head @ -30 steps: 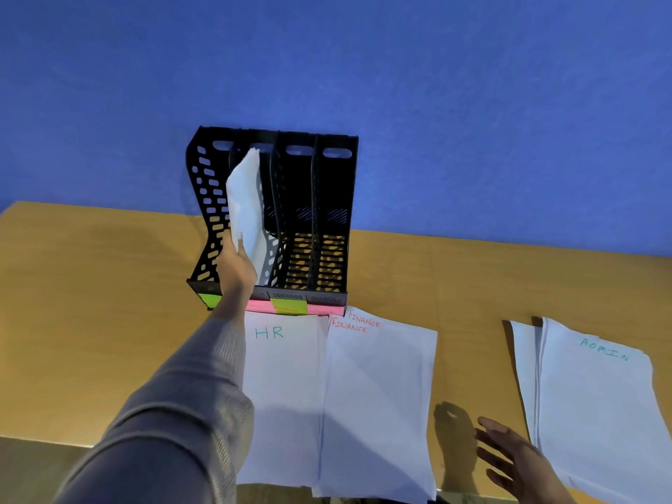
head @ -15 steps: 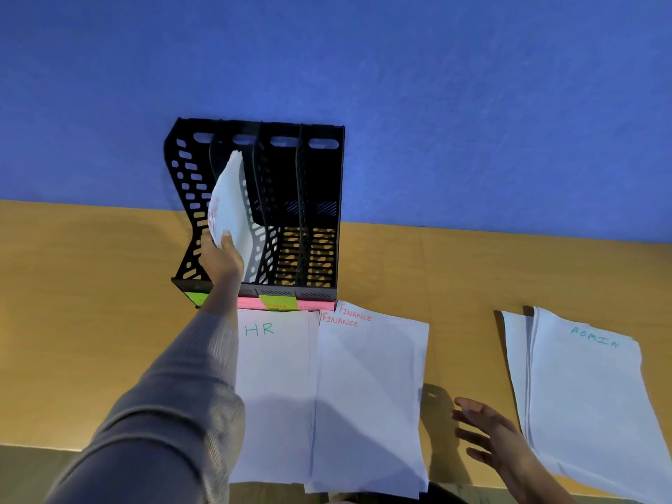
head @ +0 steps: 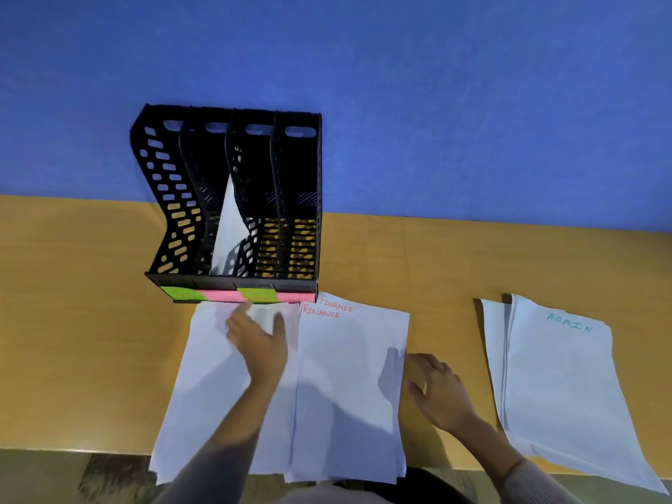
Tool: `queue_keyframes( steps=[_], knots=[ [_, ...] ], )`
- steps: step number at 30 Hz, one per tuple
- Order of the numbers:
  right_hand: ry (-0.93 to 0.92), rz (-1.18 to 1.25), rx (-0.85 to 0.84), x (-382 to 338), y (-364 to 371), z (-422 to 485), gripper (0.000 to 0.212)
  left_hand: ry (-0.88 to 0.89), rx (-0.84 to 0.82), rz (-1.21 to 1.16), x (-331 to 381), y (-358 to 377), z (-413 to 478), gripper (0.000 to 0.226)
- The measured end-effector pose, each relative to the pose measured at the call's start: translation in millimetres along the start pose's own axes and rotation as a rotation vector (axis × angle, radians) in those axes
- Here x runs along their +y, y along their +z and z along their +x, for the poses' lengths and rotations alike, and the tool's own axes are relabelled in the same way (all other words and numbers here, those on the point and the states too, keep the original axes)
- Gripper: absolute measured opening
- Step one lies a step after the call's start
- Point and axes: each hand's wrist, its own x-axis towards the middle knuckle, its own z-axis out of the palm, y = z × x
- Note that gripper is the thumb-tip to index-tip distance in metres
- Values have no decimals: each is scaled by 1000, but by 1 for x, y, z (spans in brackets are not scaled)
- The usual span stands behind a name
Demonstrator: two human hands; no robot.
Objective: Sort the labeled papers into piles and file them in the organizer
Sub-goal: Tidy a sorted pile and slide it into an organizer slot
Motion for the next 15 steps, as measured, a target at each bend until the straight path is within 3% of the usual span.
queue_keyframes(
  steps=[4, 9, 15],
  knots=[
    [87, -132, 11, -7, 18, 12, 66, 52, -310, 327, -45, -1, -39, 68],
    [153, -22, 31, -14, 40, 18, 86, 99, -620, 665, -87, -15, -36, 88],
    [89, 478, 54, -27, 54, 22, 94, 126, -725, 739, -102, -16, -32, 105]
  ],
)
